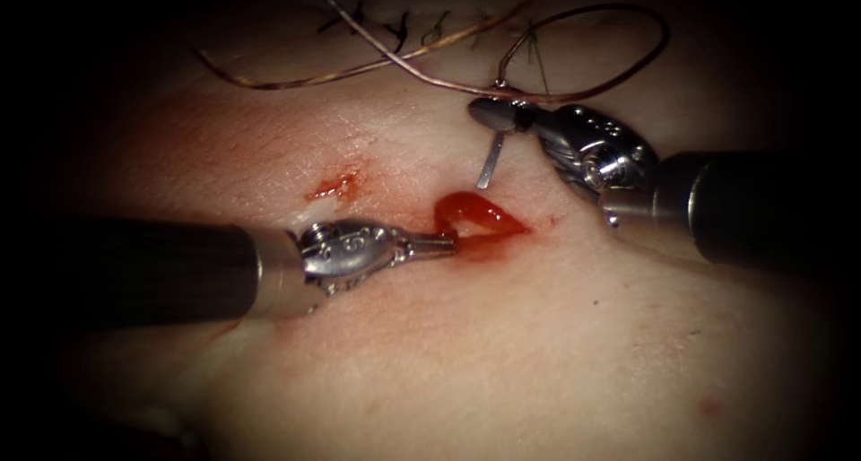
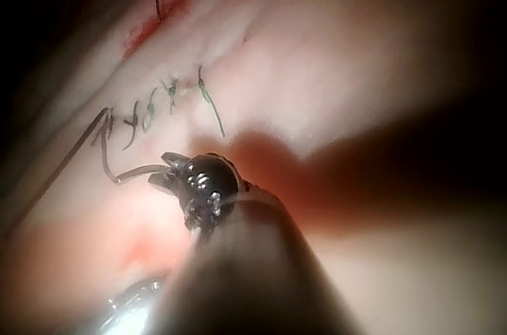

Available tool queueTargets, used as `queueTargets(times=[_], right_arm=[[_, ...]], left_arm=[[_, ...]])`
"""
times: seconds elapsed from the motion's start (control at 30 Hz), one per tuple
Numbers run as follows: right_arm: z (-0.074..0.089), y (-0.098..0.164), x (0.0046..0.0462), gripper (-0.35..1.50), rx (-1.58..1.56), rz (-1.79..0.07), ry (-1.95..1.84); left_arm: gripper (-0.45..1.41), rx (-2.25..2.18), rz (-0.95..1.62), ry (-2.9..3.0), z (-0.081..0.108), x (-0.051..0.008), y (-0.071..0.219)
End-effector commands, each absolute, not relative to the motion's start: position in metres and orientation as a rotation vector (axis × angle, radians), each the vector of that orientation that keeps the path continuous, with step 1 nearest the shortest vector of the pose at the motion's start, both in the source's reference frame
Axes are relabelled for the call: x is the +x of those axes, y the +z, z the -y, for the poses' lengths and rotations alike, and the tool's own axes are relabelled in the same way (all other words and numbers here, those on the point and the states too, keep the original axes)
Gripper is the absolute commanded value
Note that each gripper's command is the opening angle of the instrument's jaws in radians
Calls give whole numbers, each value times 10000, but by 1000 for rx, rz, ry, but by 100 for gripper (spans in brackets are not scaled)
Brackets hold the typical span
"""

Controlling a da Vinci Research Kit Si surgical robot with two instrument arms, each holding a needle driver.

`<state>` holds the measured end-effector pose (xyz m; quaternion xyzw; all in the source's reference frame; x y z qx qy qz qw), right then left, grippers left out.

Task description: Wound Closure

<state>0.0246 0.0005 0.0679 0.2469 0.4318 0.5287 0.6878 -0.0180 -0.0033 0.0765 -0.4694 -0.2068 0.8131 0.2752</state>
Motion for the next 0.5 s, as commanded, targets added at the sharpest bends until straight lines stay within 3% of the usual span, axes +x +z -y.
queueTargets(times=[0.03,0.5], right_arm=[[2,686,257,-35,582,-943,1197],[17,693,265,-35,726,-951,1227]], left_arm=[[-10,-1261,558,2184,38,-185,771],[-10,-1261,559,2184,37,-185,771]])
